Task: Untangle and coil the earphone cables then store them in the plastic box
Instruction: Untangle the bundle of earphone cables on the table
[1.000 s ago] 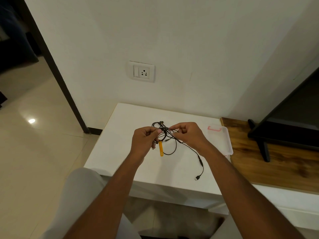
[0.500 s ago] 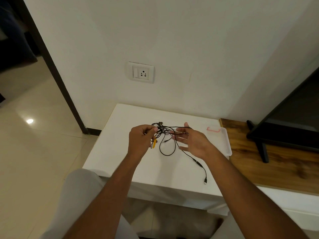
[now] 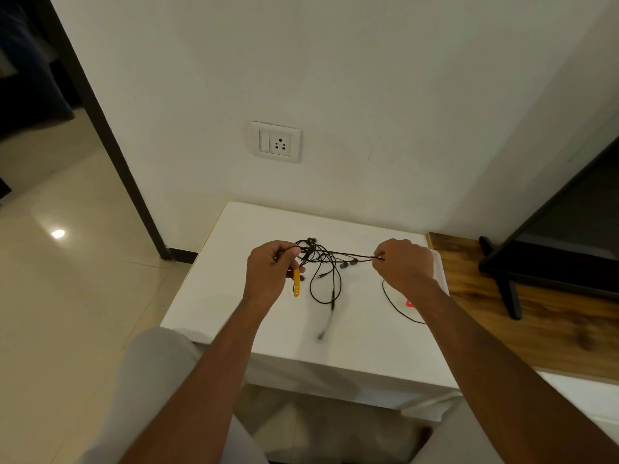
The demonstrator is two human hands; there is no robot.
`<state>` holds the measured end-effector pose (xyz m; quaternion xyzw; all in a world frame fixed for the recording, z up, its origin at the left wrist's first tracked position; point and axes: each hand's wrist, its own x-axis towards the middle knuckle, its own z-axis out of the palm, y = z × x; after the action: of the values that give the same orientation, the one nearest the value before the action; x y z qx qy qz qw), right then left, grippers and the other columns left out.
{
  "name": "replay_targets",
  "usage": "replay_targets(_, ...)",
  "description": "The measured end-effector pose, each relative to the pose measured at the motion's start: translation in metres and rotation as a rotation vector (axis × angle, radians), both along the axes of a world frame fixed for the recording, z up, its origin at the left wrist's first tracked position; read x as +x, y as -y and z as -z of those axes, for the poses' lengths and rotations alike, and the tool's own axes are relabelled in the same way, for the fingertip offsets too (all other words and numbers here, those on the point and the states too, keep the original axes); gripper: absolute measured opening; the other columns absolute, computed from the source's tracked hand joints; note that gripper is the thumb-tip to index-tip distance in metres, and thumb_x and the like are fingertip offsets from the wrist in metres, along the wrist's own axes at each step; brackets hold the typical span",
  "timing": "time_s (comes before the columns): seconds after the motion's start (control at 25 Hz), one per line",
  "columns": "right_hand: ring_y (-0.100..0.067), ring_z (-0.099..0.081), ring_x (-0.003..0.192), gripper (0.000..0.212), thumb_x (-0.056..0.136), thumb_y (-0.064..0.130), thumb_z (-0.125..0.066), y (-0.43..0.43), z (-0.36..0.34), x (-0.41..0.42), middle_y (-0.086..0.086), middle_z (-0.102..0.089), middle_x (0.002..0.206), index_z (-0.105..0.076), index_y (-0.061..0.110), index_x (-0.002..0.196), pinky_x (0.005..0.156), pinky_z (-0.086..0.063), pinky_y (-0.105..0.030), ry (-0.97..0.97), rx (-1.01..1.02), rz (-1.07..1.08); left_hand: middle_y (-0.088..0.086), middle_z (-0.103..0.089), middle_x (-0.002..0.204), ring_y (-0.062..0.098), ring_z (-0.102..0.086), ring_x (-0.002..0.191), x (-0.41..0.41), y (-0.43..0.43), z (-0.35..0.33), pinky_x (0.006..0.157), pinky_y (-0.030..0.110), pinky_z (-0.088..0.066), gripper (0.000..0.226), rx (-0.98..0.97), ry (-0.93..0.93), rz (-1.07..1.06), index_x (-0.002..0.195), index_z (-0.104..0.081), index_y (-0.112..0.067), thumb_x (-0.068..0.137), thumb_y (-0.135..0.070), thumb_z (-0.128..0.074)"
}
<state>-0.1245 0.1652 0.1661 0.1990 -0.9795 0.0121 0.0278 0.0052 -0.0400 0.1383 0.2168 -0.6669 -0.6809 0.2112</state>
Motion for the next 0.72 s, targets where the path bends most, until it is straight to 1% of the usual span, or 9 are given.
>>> replay_targets(0.08, -0.021, -0.066, 0.082, 0.022, 0.086, 0.025, -0.054, 0.005, -0.008, 0.001, 0.0, -0.071, 0.09, -0.064, 0.017, 0.103, 0.064, -0.04, -0.025, 0.06, 0.058, 0.081, 0.009, -0.061, 0.06, 0.018, -0.07, 0.054, -0.002, -0.005, 0.001, 0.056, 0.031, -0.059, 0.009, -0.033, 0.009, 0.046, 0.089, -0.068, -0.002, 0.093, -0.003, -0.06)
replay_targets(0.16, -0.018, -0.066, 0.073, 0.018, 0.086, 0.025, -0.049, 0.012, -0.012, 0.002, -0.001, -0.072, 0.082, -0.049, 0.015, 0.101, 0.061, -0.038, -0.024, 0.267, 0.003, 0.159, 0.008, -0.063, 0.061, 0.017, -0.07, 0.055, -0.002, -0.007, 0.002, 0.056, 0.029, -0.058, 0.009, -0.052, 0.009, 0.05, 0.09, -0.068, -0.003, 0.093, -0.004, -0.06)
replay_targets(0.24, -0.012, -0.068, 0.061, 0.011, 0.089, 0.027, -0.045, 0.017, -0.012, 0.004, -0.001, -0.074, 0.077, -0.041, 0.022, 0.098, 0.072, -0.048, -0.026, 0.48, -0.139, 0.251, 0.007, -0.065, 0.065, 0.016, -0.071, 0.057, -0.002, -0.007, 0.003, 0.053, 0.024, -0.055, 0.008, -0.045, 0.003, 0.025, 0.091, -0.069, -0.003, 0.093, -0.005, -0.061)
replay_targets(0.32, -0.011, -0.068, 0.06, 0.003, 0.087, 0.021, -0.048, 0.014, -0.005, 0.001, 0.0, -0.076, 0.079, -0.05, 0.019, 0.088, 0.077, -0.048, -0.028, 0.516, -0.239, 0.327, 0.007, -0.068, 0.074, 0.016, -0.072, 0.06, -0.002, -0.007, 0.004, 0.052, 0.021, -0.053, 0.01, -0.026, 0.002, 0.02, 0.095, -0.069, 0.0, 0.093, -0.007, -0.061)
replay_targets(0.36, -0.012, -0.068, 0.064, 0.009, 0.085, 0.019, -0.05, 0.011, -0.001, 0.002, 0.003, -0.077, 0.077, -0.058, 0.015, 0.083, 0.076, -0.048, -0.028, 0.516, -0.257, 0.342, 0.008, -0.069, 0.079, 0.017, -0.072, 0.061, -0.001, -0.007, 0.004, 0.053, 0.022, -0.054, 0.012, -0.02, 0.004, 0.025, 0.096, -0.068, 0.002, 0.093, -0.007, -0.061)
replay_targets(0.48, -0.005, -0.065, 0.071, 0.009, 0.087, 0.031, -0.064, 0.002, 0.015, 0.008, 0.012, -0.074, 0.069, -0.071, 0.025, 0.088, 0.067, -0.046, -0.026, 0.514, -0.286, 0.224, 0.008, -0.072, 0.083, 0.019, -0.073, 0.065, -0.001, -0.007, 0.004, 0.061, 0.03, -0.056, 0.013, 0.005, -0.01, 0.061, 0.098, -0.067, 0.001, 0.095, -0.006, -0.057)
replay_targets(0.56, -0.005, -0.063, 0.066, 0.008, 0.085, 0.036, -0.071, 0.006, 0.022, 0.017, 0.012, -0.074, 0.07, -0.074, 0.029, 0.088, 0.064, -0.046, -0.027, 0.573, -0.488, 0.084, 0.005, -0.072, 0.079, 0.021, -0.073, 0.066, 0.0, -0.008, 0.003, 0.065, 0.037, -0.059, 0.013, 0.018, -0.02, 0.077, 0.098, -0.067, 0.001, 0.096, -0.005, -0.056)
replay_targets(0.64, -0.009, -0.065, 0.074, 0.005, 0.086, 0.026, -0.073, 0.019, 0.024, 0.029, 0.008, -0.075, 0.081, -0.076, 0.03, 0.088, 0.064, -0.051, -0.026, 0.61, -0.786, -0.037, 0.006, -0.072, 0.076, 0.028, -0.073, 0.069, 0.0, -0.009, 0.002, 0.067, 0.045, -0.059, 0.013, 0.029, -0.022, 0.088, 0.099, -0.067, 0.0, 0.096, -0.007, -0.057)
replay_targets(0.72, -0.009, -0.064, 0.073, 0.012, 0.088, 0.016, -0.071, 0.031, 0.024, 0.035, 0.003, -0.075, 0.088, -0.075, 0.027, 0.089, 0.065, -0.051, -0.022, 0.617, -0.991, -0.063, 0.004, -0.073, 0.074, 0.032, -0.073, 0.07, 0.001, -0.011, -0.001, 0.069, 0.047, -0.059, 0.012, 0.04, -0.018, 0.095, 0.098, -0.068, -0.003, 0.096, -0.008, -0.058)
